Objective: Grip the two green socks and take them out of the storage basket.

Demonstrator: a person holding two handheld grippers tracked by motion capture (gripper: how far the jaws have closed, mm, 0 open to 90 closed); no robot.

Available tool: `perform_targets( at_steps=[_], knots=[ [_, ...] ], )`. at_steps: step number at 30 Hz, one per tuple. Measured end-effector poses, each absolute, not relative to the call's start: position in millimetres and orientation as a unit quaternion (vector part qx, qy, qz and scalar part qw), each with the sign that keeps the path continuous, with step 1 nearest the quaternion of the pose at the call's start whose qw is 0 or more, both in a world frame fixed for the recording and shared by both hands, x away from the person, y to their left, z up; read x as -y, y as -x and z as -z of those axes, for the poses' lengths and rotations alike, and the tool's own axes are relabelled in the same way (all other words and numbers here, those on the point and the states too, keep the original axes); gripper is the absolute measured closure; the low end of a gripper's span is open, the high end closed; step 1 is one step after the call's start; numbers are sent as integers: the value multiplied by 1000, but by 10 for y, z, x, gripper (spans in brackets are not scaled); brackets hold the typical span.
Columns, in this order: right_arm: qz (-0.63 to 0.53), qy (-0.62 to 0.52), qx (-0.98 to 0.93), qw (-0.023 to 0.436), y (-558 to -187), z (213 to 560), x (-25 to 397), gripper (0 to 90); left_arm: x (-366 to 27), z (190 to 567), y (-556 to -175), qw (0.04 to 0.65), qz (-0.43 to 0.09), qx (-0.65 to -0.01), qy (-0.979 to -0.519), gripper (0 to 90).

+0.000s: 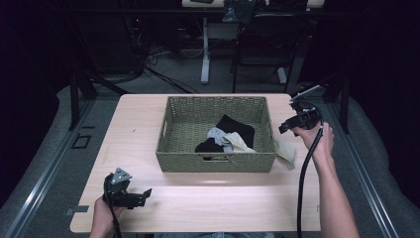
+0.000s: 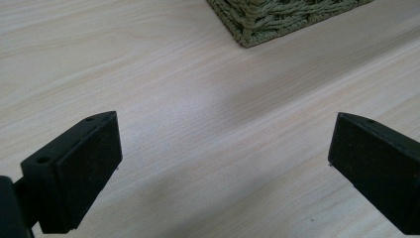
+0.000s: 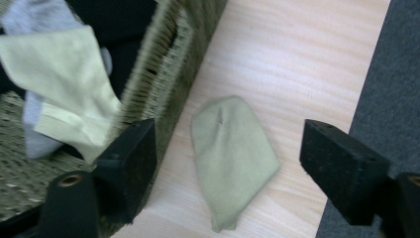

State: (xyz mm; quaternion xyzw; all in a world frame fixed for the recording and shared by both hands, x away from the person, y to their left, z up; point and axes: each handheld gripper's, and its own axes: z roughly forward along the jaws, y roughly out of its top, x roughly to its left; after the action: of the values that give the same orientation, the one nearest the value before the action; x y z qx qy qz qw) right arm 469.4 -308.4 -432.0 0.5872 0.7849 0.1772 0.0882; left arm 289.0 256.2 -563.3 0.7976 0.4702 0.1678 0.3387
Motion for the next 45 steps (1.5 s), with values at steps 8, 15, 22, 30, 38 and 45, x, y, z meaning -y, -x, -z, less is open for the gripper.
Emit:
perform_targets(
  at_steps=[8,15,22,30,38,45],
  knots=[
    [-198,-561,-797,106,-4664,4044,2930,113,-2569,5631,-2880,335,-169,-476,-795,2],
    [-216,-533,-810,116,-4635,3848,2713,93,-2558,5635,-2885,335,-169,-473,-797,2],
    [-226,-498,-829,114,-4670,3798,2328,71,-2585,5635,-2870,337,-168,-476,-795,2],
    [-222,-476,-845,98,-4739,3922,2019,48,-2605,5630,-2841,340,-168,-475,-794,2],
    [-207,-458,-861,82,-4805,4180,1747,63,-2602,5619,-2816,341,-169,-475,-793,1],
    [-189,-457,-867,58,-4868,4464,1616,114,-2601,5621,-2822,340,-170,-474,-794,2]
  ],
)
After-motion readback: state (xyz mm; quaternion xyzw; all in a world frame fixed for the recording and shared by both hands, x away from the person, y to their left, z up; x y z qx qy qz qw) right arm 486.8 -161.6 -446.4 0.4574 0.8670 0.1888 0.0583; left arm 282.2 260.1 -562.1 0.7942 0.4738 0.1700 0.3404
